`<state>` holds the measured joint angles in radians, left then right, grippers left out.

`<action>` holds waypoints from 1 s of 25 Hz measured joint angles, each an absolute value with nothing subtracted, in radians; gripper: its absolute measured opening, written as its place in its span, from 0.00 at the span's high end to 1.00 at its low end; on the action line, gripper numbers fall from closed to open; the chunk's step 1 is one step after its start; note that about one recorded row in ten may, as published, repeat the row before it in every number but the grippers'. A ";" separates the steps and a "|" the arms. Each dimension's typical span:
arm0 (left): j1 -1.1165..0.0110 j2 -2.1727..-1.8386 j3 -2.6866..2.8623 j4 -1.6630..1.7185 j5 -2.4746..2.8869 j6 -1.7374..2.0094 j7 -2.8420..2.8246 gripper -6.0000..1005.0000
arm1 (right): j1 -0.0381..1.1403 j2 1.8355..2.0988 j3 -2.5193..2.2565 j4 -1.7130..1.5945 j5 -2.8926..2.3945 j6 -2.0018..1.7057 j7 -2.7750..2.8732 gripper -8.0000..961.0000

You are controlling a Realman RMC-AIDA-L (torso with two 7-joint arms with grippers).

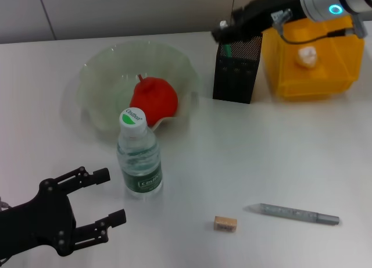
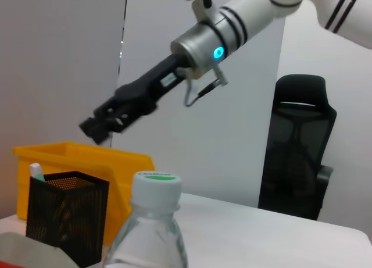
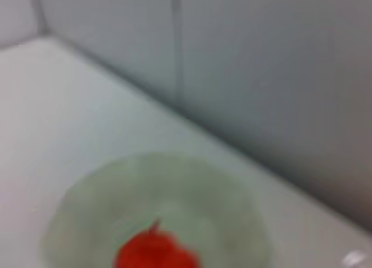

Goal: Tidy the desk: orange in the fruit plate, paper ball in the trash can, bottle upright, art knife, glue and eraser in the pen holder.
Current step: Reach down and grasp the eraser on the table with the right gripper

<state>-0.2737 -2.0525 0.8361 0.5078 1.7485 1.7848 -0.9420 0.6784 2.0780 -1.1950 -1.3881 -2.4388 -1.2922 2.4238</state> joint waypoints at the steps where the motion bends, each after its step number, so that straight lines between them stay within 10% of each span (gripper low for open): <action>1: -0.274 -2.053 0.836 0.508 1.748 1.785 -0.942 0.22 | 0.685 2.077 -1.195 -1.419 -2.451 -1.356 2.453 0.37; 25: -0.287 -2.046 0.861 0.508 1.840 1.818 -0.954 0.22 | 0.901 2.090 -1.703 -1.247 -2.450 -1.762 2.716 0.38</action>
<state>-0.2875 -2.0463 0.8607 0.5076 1.8399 1.8177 -0.9543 0.9013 2.0897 -1.7031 -1.2469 -2.4503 -1.7622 2.7161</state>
